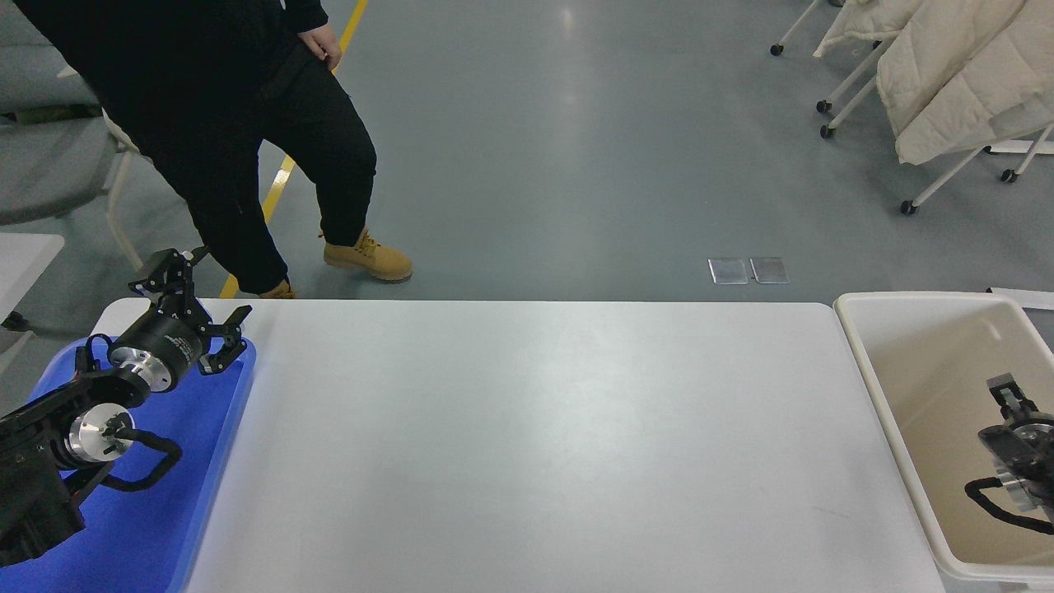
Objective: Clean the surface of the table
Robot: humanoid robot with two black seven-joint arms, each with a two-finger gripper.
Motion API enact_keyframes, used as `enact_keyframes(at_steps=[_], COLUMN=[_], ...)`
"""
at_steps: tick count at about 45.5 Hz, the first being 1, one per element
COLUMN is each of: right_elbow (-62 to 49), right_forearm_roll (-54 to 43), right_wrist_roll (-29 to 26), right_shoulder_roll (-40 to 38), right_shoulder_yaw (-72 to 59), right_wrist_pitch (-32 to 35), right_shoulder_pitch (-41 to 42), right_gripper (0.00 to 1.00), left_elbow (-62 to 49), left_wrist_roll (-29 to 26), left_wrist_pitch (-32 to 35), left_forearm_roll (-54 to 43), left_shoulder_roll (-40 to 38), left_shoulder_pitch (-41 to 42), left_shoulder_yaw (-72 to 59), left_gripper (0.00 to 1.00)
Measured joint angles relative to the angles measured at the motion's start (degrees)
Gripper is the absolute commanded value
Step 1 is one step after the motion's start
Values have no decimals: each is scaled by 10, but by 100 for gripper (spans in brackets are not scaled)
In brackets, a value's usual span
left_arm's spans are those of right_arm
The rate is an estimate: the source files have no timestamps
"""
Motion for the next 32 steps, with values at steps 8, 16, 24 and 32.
enact_keyframes(at_steps=[8,16,24,32], right_elbow=[142,284,377,431], right_forearm_roll=[-1,-5,-7,-8], right_wrist_roll=[0,1,1,9], right_shoulder_roll=[-90,-153,-166,-148], right_shoulder_yaw=[33,188,284,365], right_wrist_pitch=[-1,1,4,7], right_shoulder_pitch=[25,24,11,-6], right_gripper=[100,100,100,100], left_elbow=[0,0,0,0], left_wrist_roll=[0,0,0,0], left_wrist_pitch=[0,0,0,0], left_forearm_roll=[0,0,0,0], left_shoulder_roll=[0,0,0,0], left_shoulder_pitch=[0,0,0,0], left_shoulder_yaw=[0,0,0,0], left_gripper=[100,100,100,100])
